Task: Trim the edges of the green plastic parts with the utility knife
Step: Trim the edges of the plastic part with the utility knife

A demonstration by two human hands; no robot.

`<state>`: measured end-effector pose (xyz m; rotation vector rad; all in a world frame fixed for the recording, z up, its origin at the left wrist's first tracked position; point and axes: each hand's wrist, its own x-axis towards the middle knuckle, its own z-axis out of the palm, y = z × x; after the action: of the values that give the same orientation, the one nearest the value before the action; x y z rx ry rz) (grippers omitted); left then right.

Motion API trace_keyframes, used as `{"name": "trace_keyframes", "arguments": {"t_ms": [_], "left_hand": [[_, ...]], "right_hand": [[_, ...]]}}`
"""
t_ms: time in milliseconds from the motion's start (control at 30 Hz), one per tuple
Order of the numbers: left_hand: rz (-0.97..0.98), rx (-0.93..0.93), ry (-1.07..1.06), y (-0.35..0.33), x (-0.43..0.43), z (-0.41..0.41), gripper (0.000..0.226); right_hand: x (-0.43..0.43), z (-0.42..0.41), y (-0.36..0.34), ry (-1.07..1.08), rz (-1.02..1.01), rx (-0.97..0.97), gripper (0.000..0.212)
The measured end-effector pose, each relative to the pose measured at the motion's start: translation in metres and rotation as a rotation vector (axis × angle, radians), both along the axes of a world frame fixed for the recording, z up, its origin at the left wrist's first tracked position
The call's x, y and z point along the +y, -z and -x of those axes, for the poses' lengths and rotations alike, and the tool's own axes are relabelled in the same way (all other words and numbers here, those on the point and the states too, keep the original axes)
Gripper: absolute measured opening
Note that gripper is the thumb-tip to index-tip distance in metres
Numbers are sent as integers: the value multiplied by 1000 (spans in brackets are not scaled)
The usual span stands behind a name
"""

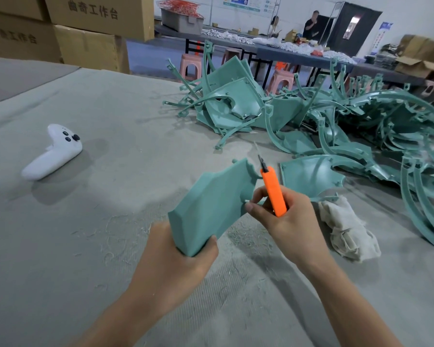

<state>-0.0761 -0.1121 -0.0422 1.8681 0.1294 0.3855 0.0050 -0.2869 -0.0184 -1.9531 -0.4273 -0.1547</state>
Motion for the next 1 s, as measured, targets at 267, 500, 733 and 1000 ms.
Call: {"name": "trace_keyframes", "arguments": {"t_ms": [267, 500, 733, 1000], "left_hand": [[27, 46, 33, -3, -2, 2, 18], [77, 48, -3, -2, -1, 1, 8], [195, -47, -113, -8, 6, -5, 5], [337, -81, -182, -13, 10, -6, 12]], "right_hand": [[-5, -4, -1, -31, 156, 41, 25], [-2, -1, 1, 12, 35, 23, 22], [-4, 1, -5, 92, -298, 118, 16], [2, 8, 3, -63, 136, -89, 19]]}}
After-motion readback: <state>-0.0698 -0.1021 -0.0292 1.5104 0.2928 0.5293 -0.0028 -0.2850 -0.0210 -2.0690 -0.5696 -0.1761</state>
